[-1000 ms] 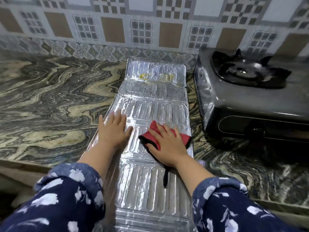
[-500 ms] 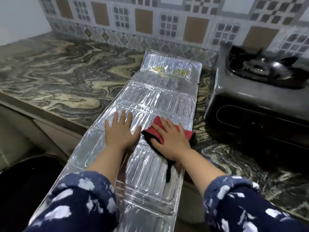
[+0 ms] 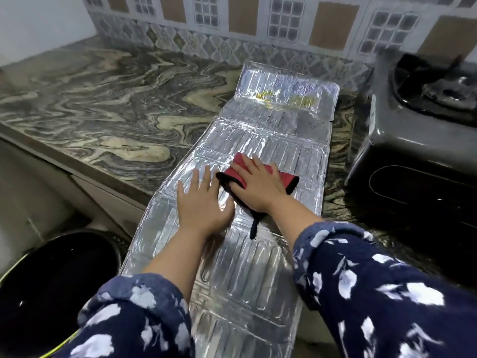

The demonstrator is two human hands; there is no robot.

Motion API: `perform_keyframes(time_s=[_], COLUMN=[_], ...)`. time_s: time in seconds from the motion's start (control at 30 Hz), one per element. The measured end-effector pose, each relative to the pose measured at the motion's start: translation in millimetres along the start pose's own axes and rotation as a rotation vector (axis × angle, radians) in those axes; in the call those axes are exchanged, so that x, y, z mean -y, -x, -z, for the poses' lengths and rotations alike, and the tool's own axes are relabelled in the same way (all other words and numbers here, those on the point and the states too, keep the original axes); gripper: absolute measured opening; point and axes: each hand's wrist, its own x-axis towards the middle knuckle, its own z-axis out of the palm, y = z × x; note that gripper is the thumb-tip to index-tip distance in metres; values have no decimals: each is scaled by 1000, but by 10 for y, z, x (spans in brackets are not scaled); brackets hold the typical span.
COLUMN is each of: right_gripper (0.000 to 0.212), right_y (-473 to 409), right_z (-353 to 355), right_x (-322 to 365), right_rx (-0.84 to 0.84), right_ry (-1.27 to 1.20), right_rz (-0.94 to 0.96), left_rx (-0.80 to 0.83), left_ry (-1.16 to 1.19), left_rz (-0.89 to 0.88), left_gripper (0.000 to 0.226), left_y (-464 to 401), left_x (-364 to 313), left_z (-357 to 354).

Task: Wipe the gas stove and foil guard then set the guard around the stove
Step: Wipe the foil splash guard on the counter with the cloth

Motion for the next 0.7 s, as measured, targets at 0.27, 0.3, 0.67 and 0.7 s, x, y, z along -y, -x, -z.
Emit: perform_keyframes(time_s=[0.27,0.3,0.67,0.7], right_gripper=[78,80,62,64], right_y=[-433,-474,-1373,-1419], right_z=[84,99,136,155], right_x=[15,17,50,-10], right_rx=[-37,-38,-56,-60], right_ry=[-96,-119,-74,-62], right_rz=[-52,-56,-14,-57], left_rx=[-22,-14,97,113], left_ry=[54,74,-1,-12], left_rz=[-47,-35,-201,-193], left_gripper=[67,62,85,83], left_y=[-528,-656,-1084,-1074], left_x=[204,281,573,564], left_z=[262,258,52,64])
